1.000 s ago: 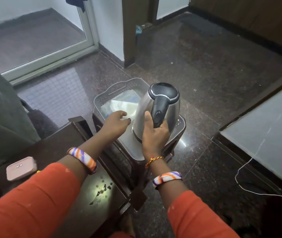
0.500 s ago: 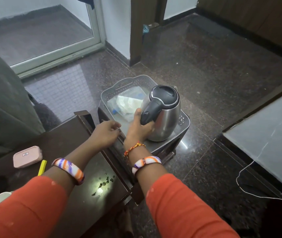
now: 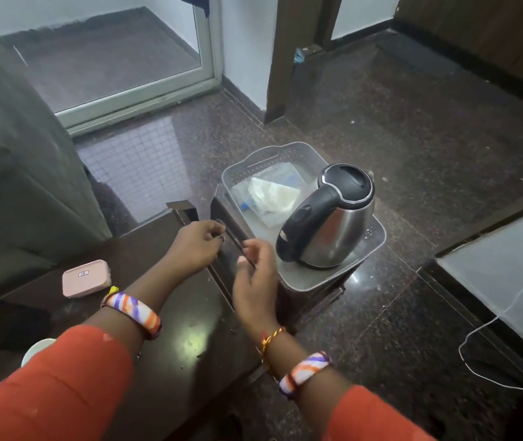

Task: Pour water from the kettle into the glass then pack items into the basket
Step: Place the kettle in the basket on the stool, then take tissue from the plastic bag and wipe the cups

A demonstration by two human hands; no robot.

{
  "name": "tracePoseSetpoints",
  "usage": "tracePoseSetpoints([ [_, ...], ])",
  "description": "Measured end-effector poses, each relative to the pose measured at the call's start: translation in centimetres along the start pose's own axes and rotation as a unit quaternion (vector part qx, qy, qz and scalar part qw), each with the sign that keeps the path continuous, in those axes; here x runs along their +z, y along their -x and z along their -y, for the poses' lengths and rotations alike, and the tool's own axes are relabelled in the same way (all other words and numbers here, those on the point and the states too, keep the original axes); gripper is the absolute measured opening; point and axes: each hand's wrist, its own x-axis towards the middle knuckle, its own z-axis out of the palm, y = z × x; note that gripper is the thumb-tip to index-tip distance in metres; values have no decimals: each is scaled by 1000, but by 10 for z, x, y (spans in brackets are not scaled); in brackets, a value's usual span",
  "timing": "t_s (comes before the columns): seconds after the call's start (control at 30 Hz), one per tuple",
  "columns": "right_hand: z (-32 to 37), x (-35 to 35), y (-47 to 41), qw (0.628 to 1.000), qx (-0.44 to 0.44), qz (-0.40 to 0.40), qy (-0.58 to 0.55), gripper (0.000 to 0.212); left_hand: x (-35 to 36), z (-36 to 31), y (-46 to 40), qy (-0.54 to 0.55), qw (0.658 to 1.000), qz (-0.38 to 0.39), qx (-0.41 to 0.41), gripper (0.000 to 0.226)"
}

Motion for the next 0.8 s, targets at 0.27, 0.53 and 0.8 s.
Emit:
tracePoseSetpoints([
  [0.27,14,77,-139,997,4,-13,77,42,-23,4,-83,-66,996,33,56,33],
  [0.53,-40,90,-221,898,272,46,344,58,-42,24,-134,-110,988,61,92,33],
  [0.8,-42,91,-222,909,230,22,346,40,-55,37,-139,-21,996,58,63,25],
])
